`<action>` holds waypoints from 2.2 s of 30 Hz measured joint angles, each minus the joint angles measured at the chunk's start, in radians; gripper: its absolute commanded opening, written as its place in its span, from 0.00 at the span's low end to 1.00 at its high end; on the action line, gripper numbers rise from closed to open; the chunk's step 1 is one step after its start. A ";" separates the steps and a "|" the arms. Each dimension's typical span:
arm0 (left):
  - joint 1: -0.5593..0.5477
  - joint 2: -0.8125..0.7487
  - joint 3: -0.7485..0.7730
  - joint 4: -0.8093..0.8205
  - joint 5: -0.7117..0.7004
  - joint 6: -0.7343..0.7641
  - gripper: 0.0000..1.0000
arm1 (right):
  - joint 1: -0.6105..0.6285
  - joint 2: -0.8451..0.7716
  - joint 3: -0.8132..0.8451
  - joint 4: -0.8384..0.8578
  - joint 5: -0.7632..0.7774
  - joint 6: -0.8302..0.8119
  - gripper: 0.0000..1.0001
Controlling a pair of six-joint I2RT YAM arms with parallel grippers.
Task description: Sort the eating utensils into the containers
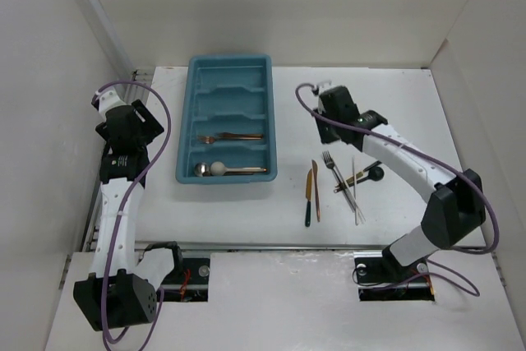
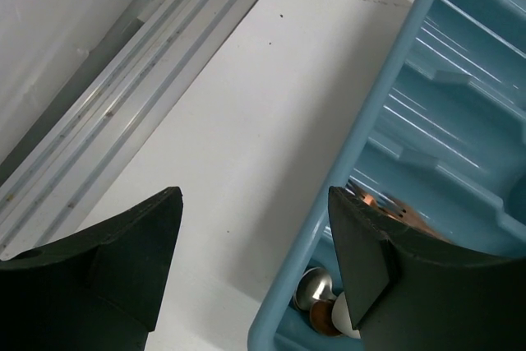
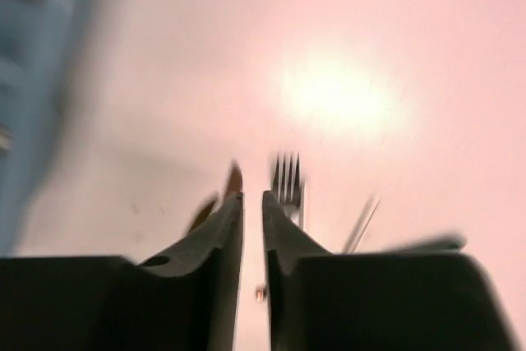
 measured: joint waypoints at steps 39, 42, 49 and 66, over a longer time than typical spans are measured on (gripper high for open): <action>0.000 -0.002 0.000 0.001 0.032 -0.002 0.69 | -0.136 0.253 -0.216 -0.127 -0.069 0.140 0.12; 0.000 -0.002 -0.001 0.001 0.027 -0.002 0.69 | -0.136 0.253 -0.215 -0.127 -0.078 0.134 0.02; 0.000 -0.003 -0.002 0.001 0.019 -0.002 0.69 | -0.131 0.254 -0.171 -0.159 -0.088 0.124 0.00; 0.000 -0.008 -0.002 0.000 0.009 0.000 0.69 | 0.255 0.469 0.650 0.212 0.114 -0.241 0.00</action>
